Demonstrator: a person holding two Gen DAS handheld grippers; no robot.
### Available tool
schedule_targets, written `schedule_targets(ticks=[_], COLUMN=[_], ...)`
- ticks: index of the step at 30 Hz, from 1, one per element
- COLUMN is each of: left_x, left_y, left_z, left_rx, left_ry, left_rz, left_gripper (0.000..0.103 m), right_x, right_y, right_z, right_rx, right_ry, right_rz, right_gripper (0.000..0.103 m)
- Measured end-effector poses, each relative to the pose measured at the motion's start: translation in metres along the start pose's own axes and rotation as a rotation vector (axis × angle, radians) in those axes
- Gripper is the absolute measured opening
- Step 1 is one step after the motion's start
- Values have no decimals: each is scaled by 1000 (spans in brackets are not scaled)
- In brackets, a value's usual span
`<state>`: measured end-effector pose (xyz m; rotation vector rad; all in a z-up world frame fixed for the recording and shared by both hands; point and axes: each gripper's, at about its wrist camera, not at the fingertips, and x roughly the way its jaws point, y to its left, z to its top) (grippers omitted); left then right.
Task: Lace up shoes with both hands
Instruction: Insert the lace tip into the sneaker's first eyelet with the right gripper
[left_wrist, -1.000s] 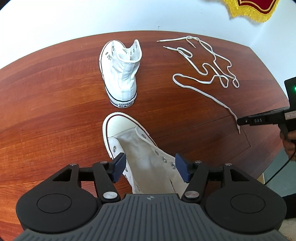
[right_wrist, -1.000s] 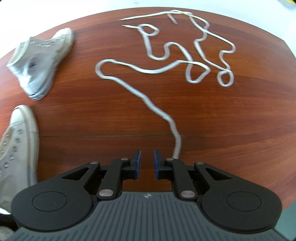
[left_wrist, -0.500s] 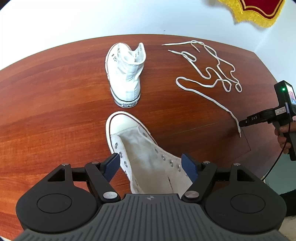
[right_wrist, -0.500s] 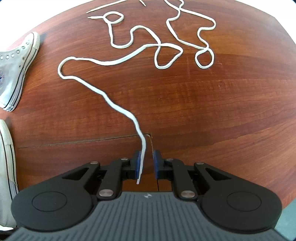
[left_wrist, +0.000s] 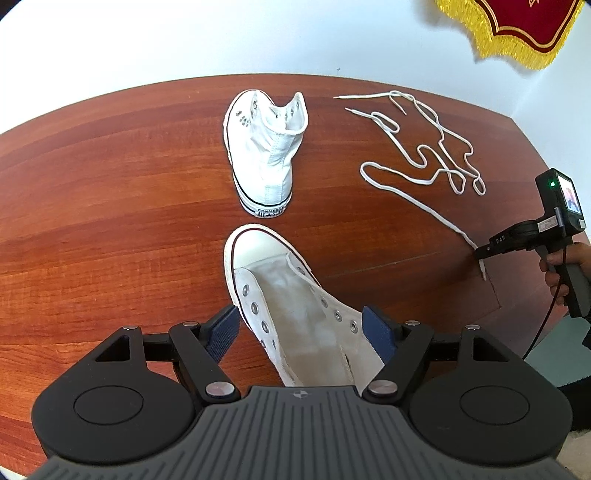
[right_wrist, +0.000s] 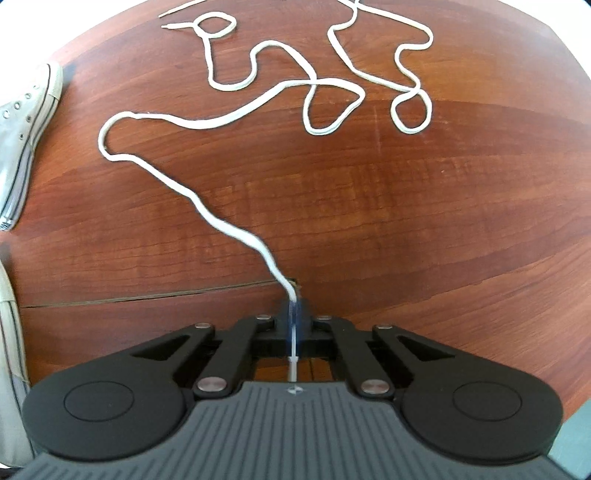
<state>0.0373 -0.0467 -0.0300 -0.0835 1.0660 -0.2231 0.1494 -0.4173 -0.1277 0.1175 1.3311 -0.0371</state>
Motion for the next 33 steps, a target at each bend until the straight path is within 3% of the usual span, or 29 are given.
schedule_targets(ticks=[4,14,17,24,27,33], left_x=[2,6,6,17,28,48], left_y=[8,23,26,33,38,41], left_z=[0,3,4,12,19,35], left_rx=[-11,25,65,167,205,221], left_ry=[8,12,1,28,61,94], left_rz=[2,6,-4,-8,-43,-144], left_gripper=[75,74,72,51,46,45], right_x=[-6,-24,-26,-31,-33,-36], right_y=[-2,27,49,106,125,155], right_z=[-2,-14,-14,-14,-15,-16], right_rx=[78,287,285,270,269,263], right_ry=[-2,-14,-19,-35,-52,-84], right_rz=[61,328,360,433,456,480], right_gripper=[1,1,1,1,1,1])
